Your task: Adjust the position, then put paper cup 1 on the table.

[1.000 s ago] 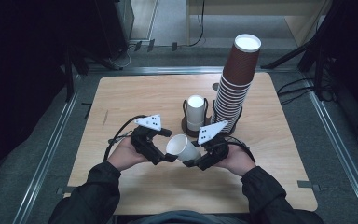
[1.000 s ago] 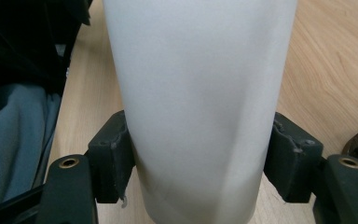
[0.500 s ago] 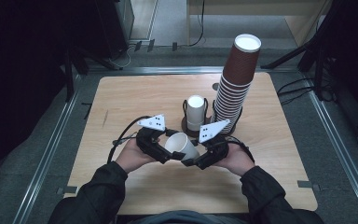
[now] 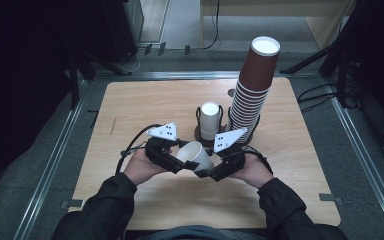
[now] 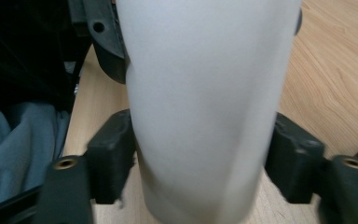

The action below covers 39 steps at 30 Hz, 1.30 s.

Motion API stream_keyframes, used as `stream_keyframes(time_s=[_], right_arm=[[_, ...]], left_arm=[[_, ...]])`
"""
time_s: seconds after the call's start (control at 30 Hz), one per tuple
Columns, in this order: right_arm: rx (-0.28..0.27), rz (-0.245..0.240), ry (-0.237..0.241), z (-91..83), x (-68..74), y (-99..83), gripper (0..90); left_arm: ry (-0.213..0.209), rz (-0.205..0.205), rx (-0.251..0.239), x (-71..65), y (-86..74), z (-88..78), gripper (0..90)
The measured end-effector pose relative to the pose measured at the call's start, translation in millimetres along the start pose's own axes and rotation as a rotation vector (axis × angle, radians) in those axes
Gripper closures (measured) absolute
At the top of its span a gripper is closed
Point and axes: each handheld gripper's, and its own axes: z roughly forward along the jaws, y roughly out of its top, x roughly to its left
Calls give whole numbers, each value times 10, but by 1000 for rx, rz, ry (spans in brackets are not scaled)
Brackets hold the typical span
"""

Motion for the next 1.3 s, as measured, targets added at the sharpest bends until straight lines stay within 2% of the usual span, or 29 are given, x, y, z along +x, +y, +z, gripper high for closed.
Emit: stream_keyframes(time_s=[0.1, 0.13, 0.23, 0.4, 0.63, 0.97, 1.03, 1.3], right_arm=[[9, 10, -11, 8, -5, -1, 248], [13, 19, -8, 7, -16, -5, 224], [32, 41, -13, -1, -33, -19, 198], [61, 61, -45, -37, -29, -60, 197], [75, 72, -94, -43, -36, -98, 197], [88, 94, -145, -65, -59, -128, 206], [87, 93, -143, -81, -64, -131, 197], [94, 110, -176, -111, -113, -148, 197]], left_arm=[[6, -3, 1, 8, 1, -16, 268], [27, 4, 10, 8, 5, -43, 268], [36, -5, 21, 30, 4, -75, 268], [72, -4, 67, 59, -8, -94, 267], [85, -11, 104, 97, -24, -134, 258], [111, -32, 118, 175, -47, -263, 253], [118, -31, 119, 186, -52, -280, 253], [150, -60, 133, 248, -102, -398, 248]])
